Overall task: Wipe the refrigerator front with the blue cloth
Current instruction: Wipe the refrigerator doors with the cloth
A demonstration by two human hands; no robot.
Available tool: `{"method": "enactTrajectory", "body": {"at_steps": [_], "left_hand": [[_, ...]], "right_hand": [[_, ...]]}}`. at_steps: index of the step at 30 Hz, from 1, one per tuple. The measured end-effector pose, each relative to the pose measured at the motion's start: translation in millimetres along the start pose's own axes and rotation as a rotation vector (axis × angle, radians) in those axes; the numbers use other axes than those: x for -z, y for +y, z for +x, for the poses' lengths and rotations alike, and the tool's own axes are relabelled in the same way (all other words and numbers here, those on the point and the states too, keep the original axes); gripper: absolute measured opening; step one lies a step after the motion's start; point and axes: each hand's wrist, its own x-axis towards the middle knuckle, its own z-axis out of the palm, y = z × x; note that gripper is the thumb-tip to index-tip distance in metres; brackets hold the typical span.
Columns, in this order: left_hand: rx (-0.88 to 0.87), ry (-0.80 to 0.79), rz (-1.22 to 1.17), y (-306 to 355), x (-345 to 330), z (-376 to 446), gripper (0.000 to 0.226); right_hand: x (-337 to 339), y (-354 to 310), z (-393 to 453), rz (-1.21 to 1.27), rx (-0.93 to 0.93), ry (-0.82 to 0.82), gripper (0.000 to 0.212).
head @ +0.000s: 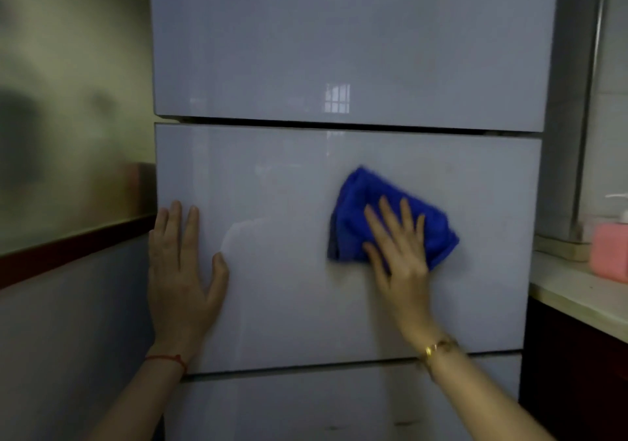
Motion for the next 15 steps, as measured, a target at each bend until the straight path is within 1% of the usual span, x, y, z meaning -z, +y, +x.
{"method": "enactTrajectory", "body": {"at_steps": [2,3,5,7,8,9,10,11,13,15], "left_hand": [[-0.004,-0.006,-0.005,0,0,0,0.061],[-0.002,-0.009,-0.006,0,0,0,0.061],[0.003,-0.006,-0.003,0,0,-1,0.061],[0.004,-0.004,0.0,0,0,-1,0.061],[0.003,-0.007,0.003,0,-1,-1,0.061],[0.003,-0.01,0.006,1,-1,-1,0.061],[0.005,-0.011,0.009,0,-1,-1,0.061],[0.006,-0.012,0.009,0,-1,0,0.062],[0.0,-0.008,0.008,0,-2,-1,0.061],[-0.007,-0.004,0.009,0,-2,-1,0.061]], "right_hand": [[11,15,-41,-0.026,0.042,-0.057,0.041],[18,25,-45,-0.014,0.012,-0.049,0.04],[24,42,-24,0.038,-0.152,0.058,0.039],[21,49,29,0.088,-0.369,0.23,0.039],[18,47,57,0.106,-0.438,0.293,0.04],[14,41,79,0.117,-0.459,0.325,0.04],[8,32,91,0.121,-0.417,0.323,0.04],[2,20,89,0.116,-0.324,0.283,0.039],[-7,-5,51,0.083,-0.092,0.114,0.039],[-7,-11,-3,0.047,0.107,-0.04,0.038]]}}
